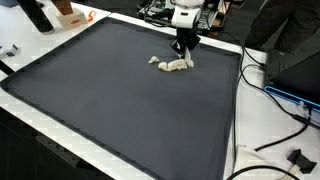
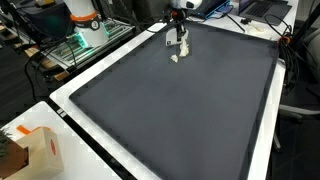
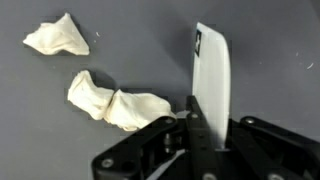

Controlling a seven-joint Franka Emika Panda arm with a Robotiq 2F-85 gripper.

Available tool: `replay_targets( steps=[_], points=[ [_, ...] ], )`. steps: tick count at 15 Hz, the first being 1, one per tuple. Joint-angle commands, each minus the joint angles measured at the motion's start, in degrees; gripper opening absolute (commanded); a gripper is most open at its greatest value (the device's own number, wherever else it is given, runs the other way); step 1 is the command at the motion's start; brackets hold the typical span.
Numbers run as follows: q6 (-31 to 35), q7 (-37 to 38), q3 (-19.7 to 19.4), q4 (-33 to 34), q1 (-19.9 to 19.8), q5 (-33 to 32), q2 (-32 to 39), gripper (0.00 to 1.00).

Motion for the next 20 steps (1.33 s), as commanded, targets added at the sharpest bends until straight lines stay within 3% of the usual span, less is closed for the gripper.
replay_targets(
  steps=[1, 4, 10, 16, 20],
  points=[
    [0.43, 1.83, -2.46, -6.53, -0.19, -1.59, -0.02, 0.01],
    [-0.27, 4.25, -3.8, -8.8, 0.47, -3.26, -3.63, 0.01],
    [-1.92, 3.59, -2.28, -12.21, 1.48, 0.03, -10.29, 0.01],
    [-6.95, 9.28, -1.9, -13.68, 4.34, 1.57, -16.12, 0.01],
    [-10.8, 17.38, -1.72, -12.65, 6.29, -0.88, -20.28, 0.01]
  ],
)
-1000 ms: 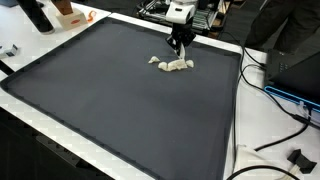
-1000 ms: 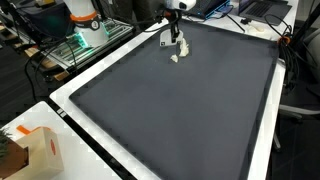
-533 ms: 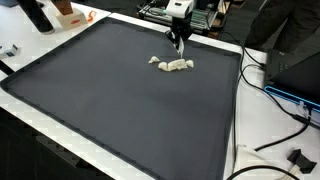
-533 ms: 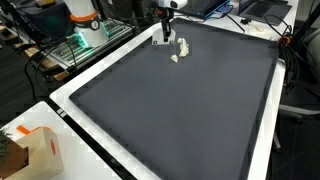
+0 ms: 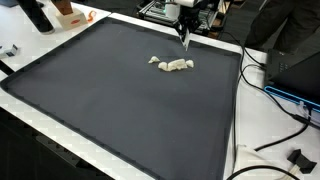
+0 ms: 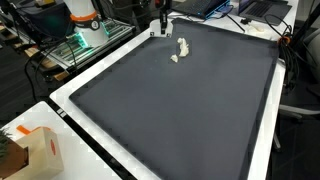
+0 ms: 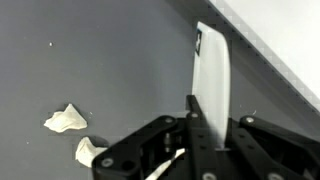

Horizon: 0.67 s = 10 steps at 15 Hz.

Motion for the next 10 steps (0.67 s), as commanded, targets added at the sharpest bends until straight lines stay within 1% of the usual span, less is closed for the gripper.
replay_targets(
  steps=[1, 6, 10],
  points=[
    [-5.09, 8.15, 0.27, -0.4, 1.81, -1.99, -5.74, 0.01],
    [-9.7, 17.77, 1.5, 2.57, 2.49, -3.68, -8.91, 0.01],
    [-11.13, 25.72, 2.71, 5.62, 1.97, -6.05, -9.6, 0.01]
  ],
)
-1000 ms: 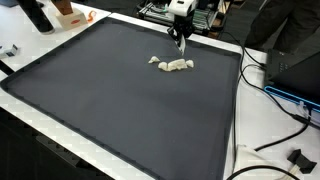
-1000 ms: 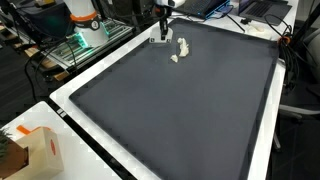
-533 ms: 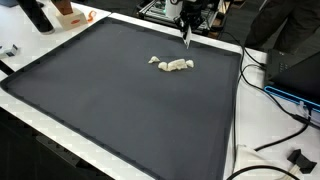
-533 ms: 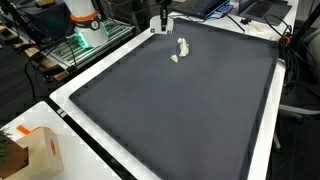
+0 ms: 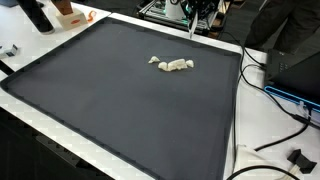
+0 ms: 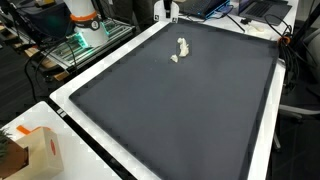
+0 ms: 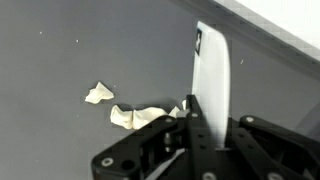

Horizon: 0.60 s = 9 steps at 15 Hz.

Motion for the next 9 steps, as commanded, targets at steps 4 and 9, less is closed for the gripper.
replay_targets(
  steps=[4, 9],
  points=[
    [-2.78, 12.41, 1.22, 4.89, -0.7, -5.41, -0.3, 0.01],
    [-1.15, 9.93, 0.51, 5.38, -0.09, -4.09, -0.09, 0.04]
  ],
)
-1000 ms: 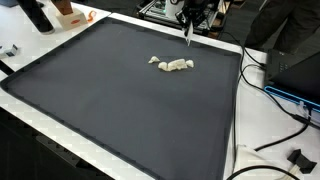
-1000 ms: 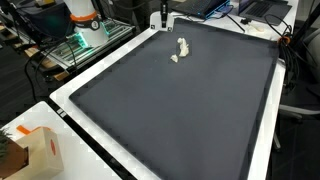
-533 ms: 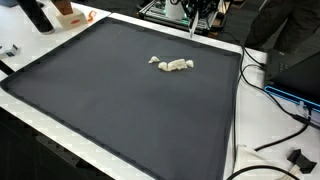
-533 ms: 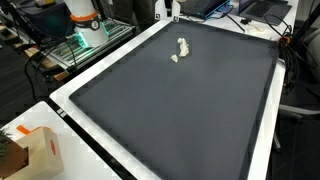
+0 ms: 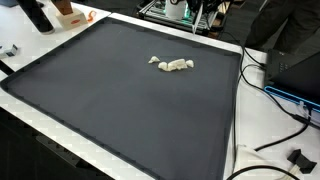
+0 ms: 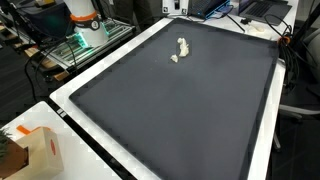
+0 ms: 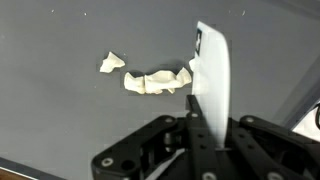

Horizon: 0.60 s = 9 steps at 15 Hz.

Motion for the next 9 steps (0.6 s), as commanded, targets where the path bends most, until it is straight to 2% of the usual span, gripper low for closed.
replay_targets(
  steps=[1, 3, 9],
  points=[
    [-0.09, -0.07, -0.03, 0.05, 0.02, 0.05, 0.04, 0.04],
    [-0.84, 2.87, 0.57, 0.64, -0.56, -1.84, 0.86, 0.01],
    [-11.28, 25.32, 2.59, 6.05, -2.2, -11.64, 5.53, 0.01]
  ],
)
